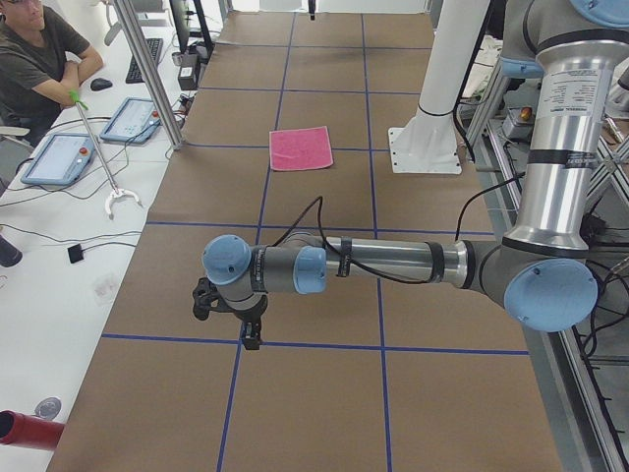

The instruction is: Fold towel twice with both arms

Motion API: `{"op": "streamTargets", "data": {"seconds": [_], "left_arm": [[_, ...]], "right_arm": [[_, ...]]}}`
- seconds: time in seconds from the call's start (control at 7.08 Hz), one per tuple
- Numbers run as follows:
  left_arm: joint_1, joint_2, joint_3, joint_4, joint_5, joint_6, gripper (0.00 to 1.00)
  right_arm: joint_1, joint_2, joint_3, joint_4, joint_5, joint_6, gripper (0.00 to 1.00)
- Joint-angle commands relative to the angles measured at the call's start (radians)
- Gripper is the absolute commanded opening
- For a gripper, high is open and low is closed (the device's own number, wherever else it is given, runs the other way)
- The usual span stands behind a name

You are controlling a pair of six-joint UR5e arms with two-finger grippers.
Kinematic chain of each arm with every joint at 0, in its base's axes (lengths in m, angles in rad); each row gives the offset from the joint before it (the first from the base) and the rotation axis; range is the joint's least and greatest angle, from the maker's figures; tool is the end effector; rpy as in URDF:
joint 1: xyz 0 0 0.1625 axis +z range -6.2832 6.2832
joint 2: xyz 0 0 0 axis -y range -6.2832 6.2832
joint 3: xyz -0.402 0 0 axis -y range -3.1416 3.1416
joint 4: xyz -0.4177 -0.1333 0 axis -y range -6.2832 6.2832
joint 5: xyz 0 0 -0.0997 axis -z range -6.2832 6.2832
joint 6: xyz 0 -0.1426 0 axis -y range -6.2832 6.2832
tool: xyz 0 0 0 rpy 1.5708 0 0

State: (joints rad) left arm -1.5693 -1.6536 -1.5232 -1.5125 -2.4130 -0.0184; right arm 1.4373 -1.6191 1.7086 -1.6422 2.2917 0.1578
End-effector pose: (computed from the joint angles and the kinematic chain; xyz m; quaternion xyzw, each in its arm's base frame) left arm -0.0261 -0.5482 0.6456 -0.0146 0.4086 -0.0124 0.9125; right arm -0.0275 -0.4990 0.6320 -0.0428 -0.3502 0.0082 0.9357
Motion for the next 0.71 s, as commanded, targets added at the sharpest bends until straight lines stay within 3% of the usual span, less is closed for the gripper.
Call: {"op": "streamTargets", "data": {"seconds": [0.0, 0.56], "left_arm": [[0.0, 0.006, 0.001, -0.006, -0.005, 0.0, 1.0], [0.0, 0.011, -0.011, -0.009, 0.0, 0.005, 1.0]], "right_arm": [[0.0, 0.001, 0.0, -0.001, -0.001, 0.003, 1.0], [0.0, 0.001, 0.017, 0.001, -0.001, 0.002, 1.0]]}}
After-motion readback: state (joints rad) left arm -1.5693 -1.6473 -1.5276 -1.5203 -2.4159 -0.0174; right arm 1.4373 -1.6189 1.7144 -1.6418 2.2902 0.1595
